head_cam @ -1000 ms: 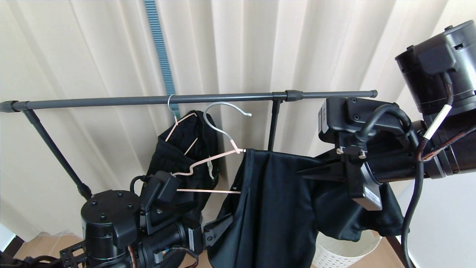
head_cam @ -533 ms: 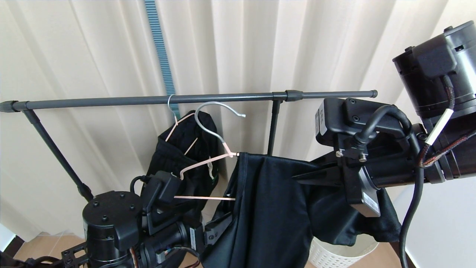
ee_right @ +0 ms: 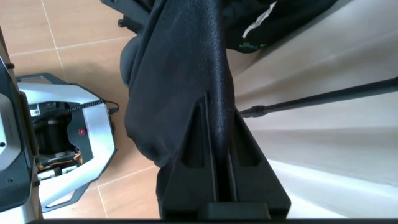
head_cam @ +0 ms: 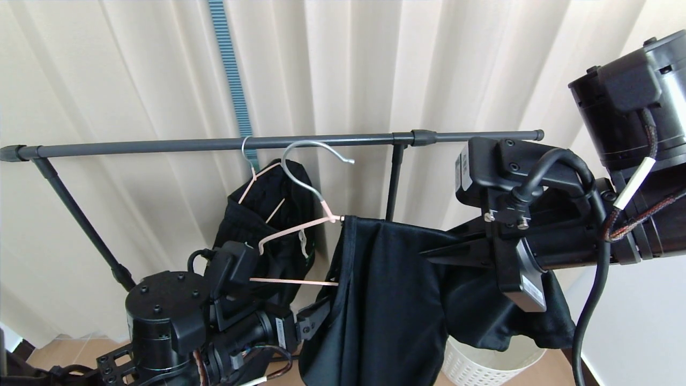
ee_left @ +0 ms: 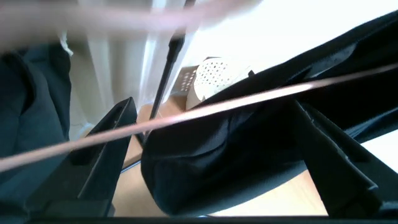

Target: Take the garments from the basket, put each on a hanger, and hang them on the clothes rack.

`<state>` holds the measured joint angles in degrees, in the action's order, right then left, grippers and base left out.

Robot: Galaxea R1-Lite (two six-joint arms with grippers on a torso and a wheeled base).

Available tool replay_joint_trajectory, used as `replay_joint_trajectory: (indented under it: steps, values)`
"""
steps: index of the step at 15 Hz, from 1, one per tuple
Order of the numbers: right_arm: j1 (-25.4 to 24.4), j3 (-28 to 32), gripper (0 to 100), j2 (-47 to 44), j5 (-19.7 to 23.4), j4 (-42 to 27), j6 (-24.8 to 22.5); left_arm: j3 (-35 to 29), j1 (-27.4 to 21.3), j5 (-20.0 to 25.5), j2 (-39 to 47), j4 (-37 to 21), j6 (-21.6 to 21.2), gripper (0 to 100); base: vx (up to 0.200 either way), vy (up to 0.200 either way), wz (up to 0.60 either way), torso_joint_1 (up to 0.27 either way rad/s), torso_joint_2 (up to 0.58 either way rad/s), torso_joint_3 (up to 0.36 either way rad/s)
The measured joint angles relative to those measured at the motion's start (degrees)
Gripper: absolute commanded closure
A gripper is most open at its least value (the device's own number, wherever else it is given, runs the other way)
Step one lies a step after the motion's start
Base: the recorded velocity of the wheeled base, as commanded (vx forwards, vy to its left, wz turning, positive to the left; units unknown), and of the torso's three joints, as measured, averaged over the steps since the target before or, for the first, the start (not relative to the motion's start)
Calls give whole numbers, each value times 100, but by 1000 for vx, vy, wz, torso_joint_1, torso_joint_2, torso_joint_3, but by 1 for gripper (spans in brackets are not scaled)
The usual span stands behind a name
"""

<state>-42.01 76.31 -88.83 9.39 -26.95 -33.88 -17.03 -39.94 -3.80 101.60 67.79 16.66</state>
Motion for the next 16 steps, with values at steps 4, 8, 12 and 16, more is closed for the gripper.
replay_joint_trajectory:
  steps: [4, 8, 12, 16]
  values:
    - [-63, -16, 100, 5, 0, 82, 66, 52, -88, -7, 116, -2, -30, 0, 0, 0, 0, 0, 0, 0]
    - [-84, -13, 100, 17, 7, 194, 76, 77, -146, -5, 210, -5, -46, 0, 0, 0, 0, 0, 0, 0]
    - [-88, -82, 100, 91, 279, 200, 77, 67, -149, -82, 400, 121, -61, 0, 0, 0, 0, 0, 0, 0]
    - [-84, -156, 100, 182, 288, 202, 77, 140, -151, -388, 719, 751, -261, 0, 0, 0, 0, 0, 0, 0]
